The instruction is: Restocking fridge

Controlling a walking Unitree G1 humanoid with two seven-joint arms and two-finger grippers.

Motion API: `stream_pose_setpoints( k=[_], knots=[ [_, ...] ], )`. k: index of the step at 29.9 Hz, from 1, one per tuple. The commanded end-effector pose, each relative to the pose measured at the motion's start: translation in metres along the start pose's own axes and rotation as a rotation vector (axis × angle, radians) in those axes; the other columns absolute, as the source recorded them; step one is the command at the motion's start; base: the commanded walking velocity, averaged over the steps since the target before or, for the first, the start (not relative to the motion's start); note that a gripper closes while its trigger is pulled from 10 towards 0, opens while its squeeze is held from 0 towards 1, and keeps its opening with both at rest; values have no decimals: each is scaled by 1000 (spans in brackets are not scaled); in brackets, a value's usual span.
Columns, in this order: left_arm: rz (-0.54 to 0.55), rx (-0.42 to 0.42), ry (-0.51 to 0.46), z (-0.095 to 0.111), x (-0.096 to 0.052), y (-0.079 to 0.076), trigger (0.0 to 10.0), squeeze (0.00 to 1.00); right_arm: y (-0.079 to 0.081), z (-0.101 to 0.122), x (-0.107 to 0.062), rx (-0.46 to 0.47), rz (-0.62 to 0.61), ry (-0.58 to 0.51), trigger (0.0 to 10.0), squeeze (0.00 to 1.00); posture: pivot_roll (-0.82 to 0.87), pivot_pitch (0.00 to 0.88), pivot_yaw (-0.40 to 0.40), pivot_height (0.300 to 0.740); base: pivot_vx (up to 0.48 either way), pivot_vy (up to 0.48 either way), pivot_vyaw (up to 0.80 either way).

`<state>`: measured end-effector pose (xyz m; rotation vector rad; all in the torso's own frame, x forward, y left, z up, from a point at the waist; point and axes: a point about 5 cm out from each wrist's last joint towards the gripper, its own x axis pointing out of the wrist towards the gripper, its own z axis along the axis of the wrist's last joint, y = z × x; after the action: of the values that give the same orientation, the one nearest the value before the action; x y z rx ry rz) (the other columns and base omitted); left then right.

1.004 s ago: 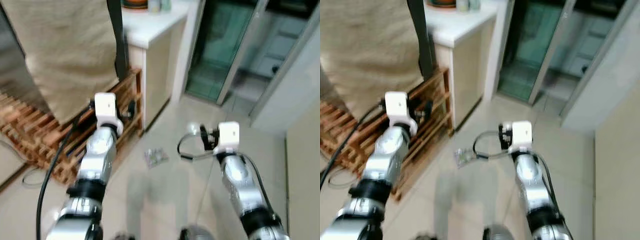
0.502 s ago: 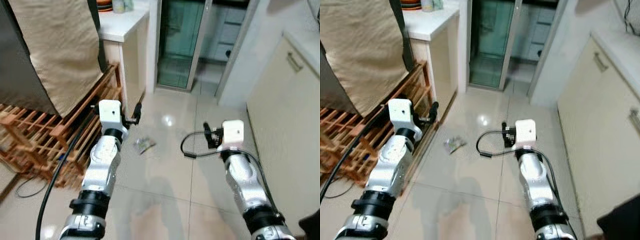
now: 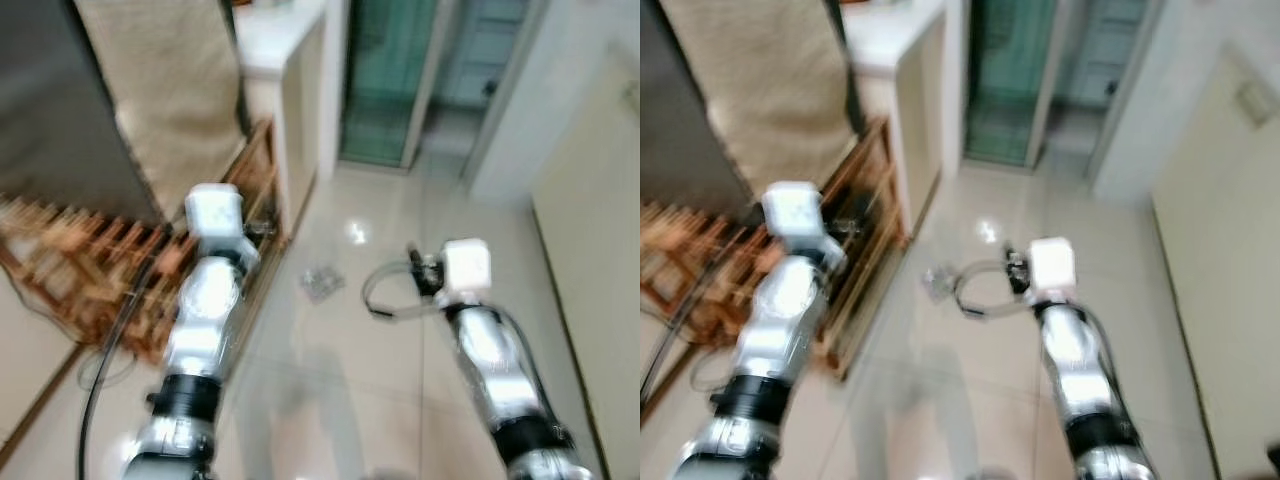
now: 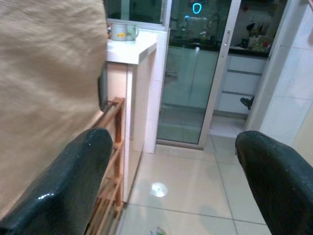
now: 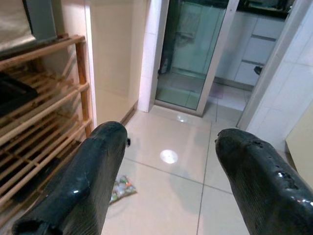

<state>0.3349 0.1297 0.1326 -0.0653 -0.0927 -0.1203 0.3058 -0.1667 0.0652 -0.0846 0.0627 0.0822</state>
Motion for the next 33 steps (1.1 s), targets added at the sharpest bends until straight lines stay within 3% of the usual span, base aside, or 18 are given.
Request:
stream_pose_setpoints(
  k=[1,6,10,22,24,27,32,33],
  knots=[
    [33,-1,4,2,-1,11,10000,0,7,4,3,14,17,-19,10000,0,-102,0,-11,740,0,469,0],
    [50,-39,-4,3,-1,13,10000,0,13,4,2,8,50,-7,10000,0,-98,0,-12,740,0,480,121],
    [56,-14,8,2,-1,12,10000,0,16,5,4,15,62,-11,10000,0,-98,0,-12,740,0,480,586],
    [115,74,61,-3,3,11,10000,0,20,10,12,122,90,-10,10000,0,-92,0,-15,740,0,0,407],
    [168,105,79,-6,2,19,10000,0,19,11,13,119,94,-12,10000,0,-91,0,-14,740,0,0,0],
    [313,194,156,-16,-4,45,10000,0,18,12,13,124,93,-18,10000,0,-89,0,-14,740,0,0,0],
    [479,238,245,-27,-18,83,10000,0,11,14,15,148,73,-27,10000,0,-81,0,-12,740,0,0,0],
    [479,238,245,-27,-18,83,10000,0,11,14,15,148,73,-27,10000,0,-81,0,-12,740,0,0,0]
  ],
)
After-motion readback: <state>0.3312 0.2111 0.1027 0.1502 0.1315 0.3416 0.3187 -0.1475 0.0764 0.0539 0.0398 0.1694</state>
